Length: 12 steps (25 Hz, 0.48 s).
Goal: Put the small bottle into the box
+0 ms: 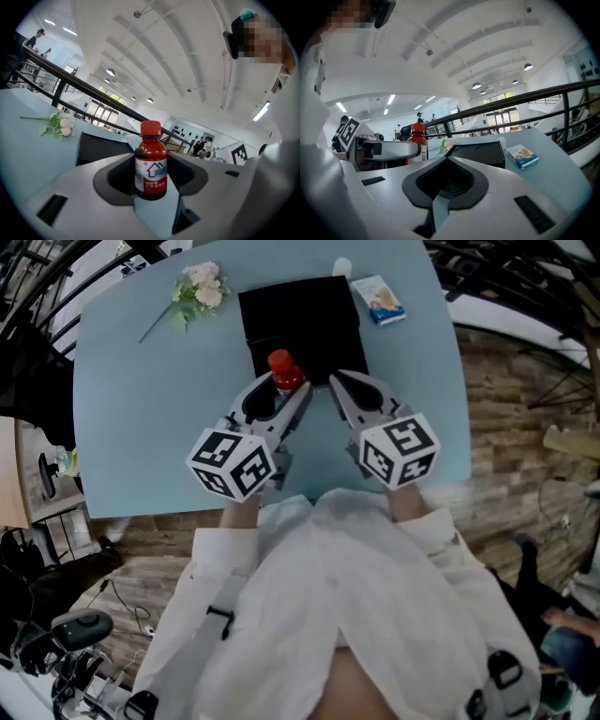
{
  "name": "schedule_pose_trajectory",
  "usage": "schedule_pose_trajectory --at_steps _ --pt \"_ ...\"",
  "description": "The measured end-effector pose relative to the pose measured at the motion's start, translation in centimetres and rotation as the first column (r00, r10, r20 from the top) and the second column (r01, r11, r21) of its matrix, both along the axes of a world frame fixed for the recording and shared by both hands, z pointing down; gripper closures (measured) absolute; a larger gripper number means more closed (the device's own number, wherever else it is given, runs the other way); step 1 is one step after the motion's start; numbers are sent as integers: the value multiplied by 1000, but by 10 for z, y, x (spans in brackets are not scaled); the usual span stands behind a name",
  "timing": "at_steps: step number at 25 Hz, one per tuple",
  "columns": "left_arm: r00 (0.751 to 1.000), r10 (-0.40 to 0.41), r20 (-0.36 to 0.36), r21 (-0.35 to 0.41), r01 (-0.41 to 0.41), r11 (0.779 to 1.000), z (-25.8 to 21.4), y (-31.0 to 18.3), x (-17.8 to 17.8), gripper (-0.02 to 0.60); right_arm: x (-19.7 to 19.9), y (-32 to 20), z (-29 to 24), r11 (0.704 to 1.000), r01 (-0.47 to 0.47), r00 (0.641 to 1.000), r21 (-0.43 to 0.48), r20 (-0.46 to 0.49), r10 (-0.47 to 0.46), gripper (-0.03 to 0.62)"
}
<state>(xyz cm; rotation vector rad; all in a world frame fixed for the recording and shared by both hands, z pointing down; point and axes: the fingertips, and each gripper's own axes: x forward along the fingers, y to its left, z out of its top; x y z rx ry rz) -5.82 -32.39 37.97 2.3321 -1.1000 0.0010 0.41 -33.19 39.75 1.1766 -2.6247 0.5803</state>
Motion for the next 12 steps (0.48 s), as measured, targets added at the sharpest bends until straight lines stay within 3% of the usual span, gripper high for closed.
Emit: schedule_pose_trajectory --at_steps 5,12 --pt "999 51 1 -13 -51 999 5 -5 2 371 0 -5 9 999 -41 999 -29 -16 41 591" --pt "993 103 63 -7 -102 995 10 -11 -1 371 -2 -9 15 997 -61 998 -45 -29 59 591"
